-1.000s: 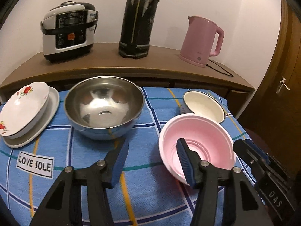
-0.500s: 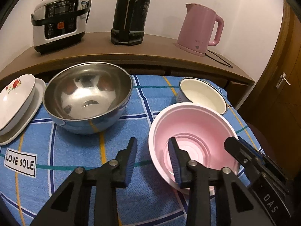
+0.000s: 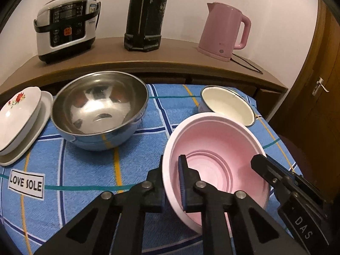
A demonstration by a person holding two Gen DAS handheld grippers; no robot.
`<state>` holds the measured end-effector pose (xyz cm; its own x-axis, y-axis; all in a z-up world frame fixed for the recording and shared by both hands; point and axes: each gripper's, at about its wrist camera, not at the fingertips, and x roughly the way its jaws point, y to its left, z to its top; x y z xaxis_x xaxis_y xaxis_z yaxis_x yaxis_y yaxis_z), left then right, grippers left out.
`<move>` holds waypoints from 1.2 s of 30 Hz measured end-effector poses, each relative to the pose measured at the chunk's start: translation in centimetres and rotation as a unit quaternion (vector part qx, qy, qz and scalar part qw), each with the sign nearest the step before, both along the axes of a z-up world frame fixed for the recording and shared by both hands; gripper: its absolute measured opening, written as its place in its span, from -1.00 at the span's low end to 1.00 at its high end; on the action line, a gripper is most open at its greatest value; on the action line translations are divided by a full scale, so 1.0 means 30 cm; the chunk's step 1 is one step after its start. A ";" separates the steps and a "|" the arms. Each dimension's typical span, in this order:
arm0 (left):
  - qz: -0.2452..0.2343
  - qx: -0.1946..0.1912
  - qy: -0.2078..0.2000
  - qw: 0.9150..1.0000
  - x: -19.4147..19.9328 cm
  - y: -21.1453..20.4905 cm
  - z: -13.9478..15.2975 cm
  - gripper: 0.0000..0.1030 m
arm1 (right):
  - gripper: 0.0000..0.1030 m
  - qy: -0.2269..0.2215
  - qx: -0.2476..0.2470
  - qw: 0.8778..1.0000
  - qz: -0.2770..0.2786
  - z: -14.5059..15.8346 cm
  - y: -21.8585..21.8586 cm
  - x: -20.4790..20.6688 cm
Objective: Organize plates and bowls
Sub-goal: 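Lift the pink bowl with both grippers and lower it into the steel bowl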
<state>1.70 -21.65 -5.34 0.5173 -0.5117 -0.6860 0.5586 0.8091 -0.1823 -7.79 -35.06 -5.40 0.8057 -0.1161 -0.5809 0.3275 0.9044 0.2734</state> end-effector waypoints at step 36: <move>0.112 0.030 -0.052 0.992 0.394 0.178 0.126 -0.78 | -0.84 -0.036 0.042 0.996 0.073 0.118 0.181 0.489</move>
<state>13.51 -16.32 -1.56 0.6831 -0.3358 -0.6485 0.3771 0.9227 -0.0806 6.86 -29.62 -1.86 0.8503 0.0527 -0.5237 0.1703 0.9139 0.3685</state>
